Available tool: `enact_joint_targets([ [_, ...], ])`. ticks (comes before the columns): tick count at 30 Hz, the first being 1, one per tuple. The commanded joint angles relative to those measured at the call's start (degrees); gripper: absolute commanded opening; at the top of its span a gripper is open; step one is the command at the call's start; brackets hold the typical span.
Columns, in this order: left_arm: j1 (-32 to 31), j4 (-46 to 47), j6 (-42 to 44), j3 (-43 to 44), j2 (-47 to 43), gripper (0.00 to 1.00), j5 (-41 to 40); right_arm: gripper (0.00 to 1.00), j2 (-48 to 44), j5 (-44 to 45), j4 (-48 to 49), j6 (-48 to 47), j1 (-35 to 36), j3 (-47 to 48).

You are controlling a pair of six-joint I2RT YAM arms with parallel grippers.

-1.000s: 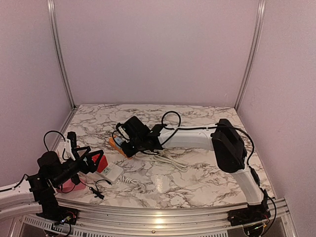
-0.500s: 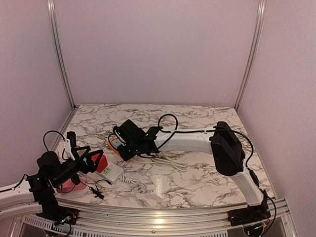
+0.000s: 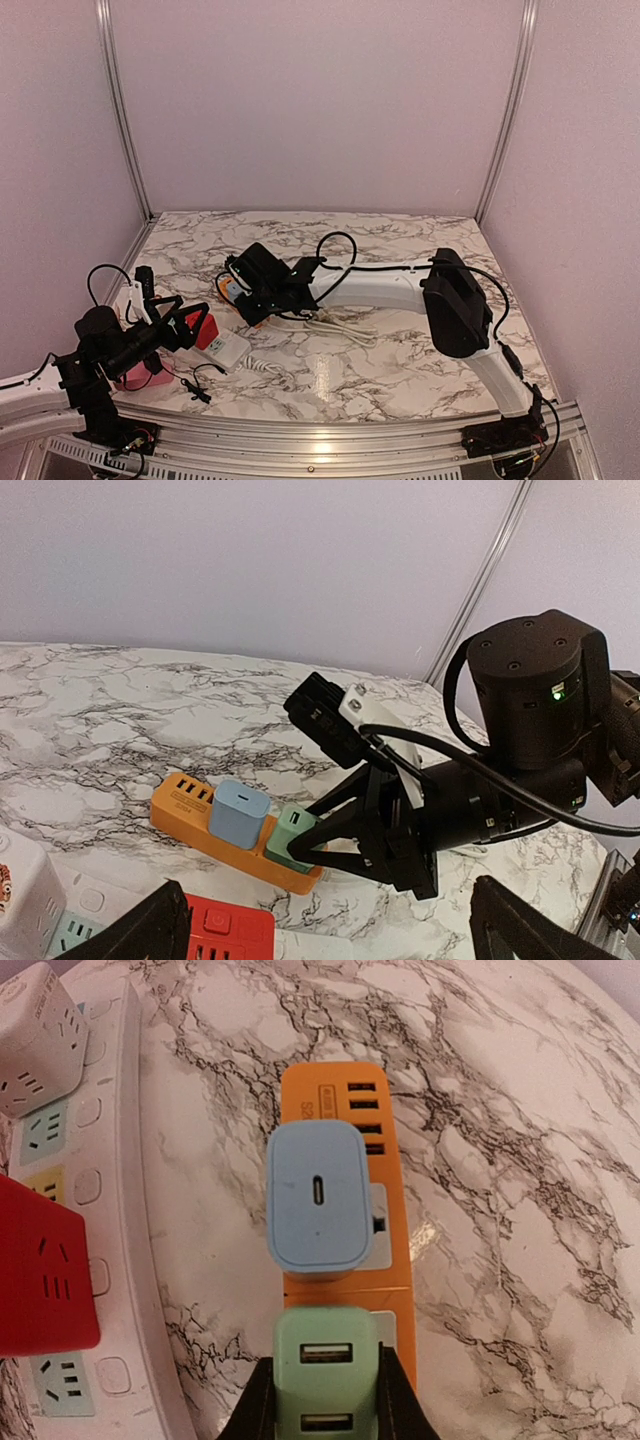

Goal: Insert the plug
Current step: Insert the plug into the socket slot.

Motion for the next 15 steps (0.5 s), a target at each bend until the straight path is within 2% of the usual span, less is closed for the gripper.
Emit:
enact_joint_targets([
  [1, 0.3, 0.1, 0.1, -0.6, 0.1, 0.99, 0.3, 0.08, 5.6, -2.6, -9.2, -0.5, -0.1, -1.8],
  [7, 0.4, 0.2, 0.0, -0.4, 1.0, 0.99, 0.4, 0.16, 4.3, -2.3, -9.3, -1.3, -0.1, -0.9],
  [15, 0.5, 0.4, 0.0, -0.5, 1.0, 0.99, 0.6, 0.18, 3.9, -2.3, -10.8, -2.1, -0.2, 2.7],
])
